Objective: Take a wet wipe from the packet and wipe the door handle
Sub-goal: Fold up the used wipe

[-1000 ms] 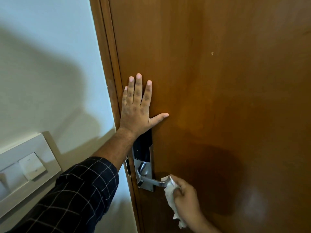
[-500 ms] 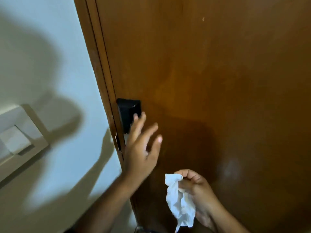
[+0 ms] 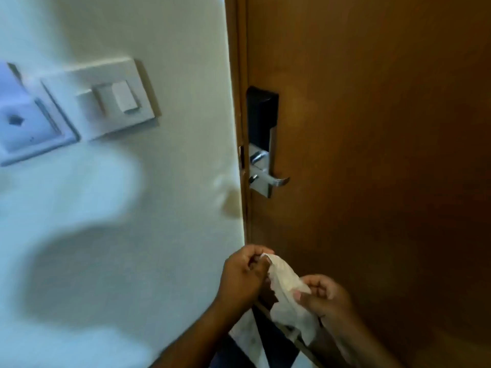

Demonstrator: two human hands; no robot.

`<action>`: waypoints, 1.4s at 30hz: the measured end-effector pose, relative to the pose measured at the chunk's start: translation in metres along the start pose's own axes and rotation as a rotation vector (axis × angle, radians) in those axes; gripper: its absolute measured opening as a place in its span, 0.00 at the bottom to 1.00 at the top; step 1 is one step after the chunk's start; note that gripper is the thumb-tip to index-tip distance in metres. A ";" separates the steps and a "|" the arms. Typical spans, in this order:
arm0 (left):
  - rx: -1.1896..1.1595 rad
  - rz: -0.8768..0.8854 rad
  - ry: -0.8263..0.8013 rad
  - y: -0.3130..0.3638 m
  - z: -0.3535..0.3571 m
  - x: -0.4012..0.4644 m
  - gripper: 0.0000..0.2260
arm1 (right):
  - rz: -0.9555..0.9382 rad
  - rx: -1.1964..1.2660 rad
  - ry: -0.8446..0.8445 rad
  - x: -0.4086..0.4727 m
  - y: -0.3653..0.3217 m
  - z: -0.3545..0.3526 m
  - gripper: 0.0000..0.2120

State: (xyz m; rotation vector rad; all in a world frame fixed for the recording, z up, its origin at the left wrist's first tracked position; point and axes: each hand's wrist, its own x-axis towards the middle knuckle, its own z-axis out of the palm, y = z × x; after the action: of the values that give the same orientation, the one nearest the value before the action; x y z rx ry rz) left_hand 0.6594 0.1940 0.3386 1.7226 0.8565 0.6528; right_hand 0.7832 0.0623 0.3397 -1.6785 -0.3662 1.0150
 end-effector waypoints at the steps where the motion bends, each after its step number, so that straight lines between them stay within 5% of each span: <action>1: -0.012 -0.060 0.061 -0.003 0.004 -0.015 0.10 | 0.044 -0.015 -0.035 -0.003 0.016 -0.004 0.06; 5: 0.086 -0.140 0.192 -0.015 0.005 -0.083 0.12 | 0.155 0.103 -0.062 -0.015 0.059 -0.004 0.05; 9: 0.259 -0.195 0.160 -0.025 0.000 -0.147 0.13 | 0.273 0.370 -0.122 -0.029 0.071 0.019 0.09; 15: 0.220 -0.205 0.087 -0.025 -0.008 -0.205 0.09 | 0.325 0.488 -0.326 -0.056 0.086 0.058 0.12; 20: 0.117 -0.403 0.273 -0.055 -0.041 -0.250 0.12 | 0.334 0.359 -0.483 -0.095 0.112 0.084 0.15; 27: -0.311 -0.680 0.374 -0.109 -0.113 -0.348 0.09 | 0.104 -0.244 -0.746 -0.171 0.181 0.148 0.09; 34: -0.341 -0.738 0.489 -0.151 -0.224 -0.455 0.07 | 0.320 -0.080 -0.507 -0.276 0.251 0.267 0.06; 42: -0.191 -0.808 0.347 -0.219 -0.288 -0.526 0.07 | 0.357 -0.106 -0.330 -0.331 0.294 0.347 0.07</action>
State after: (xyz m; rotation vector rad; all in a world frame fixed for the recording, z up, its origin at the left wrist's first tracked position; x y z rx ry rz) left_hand 0.0742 -0.0256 0.2057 0.9659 1.5545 0.4525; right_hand 0.2493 -0.0503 0.2041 -1.7069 -0.3452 1.5708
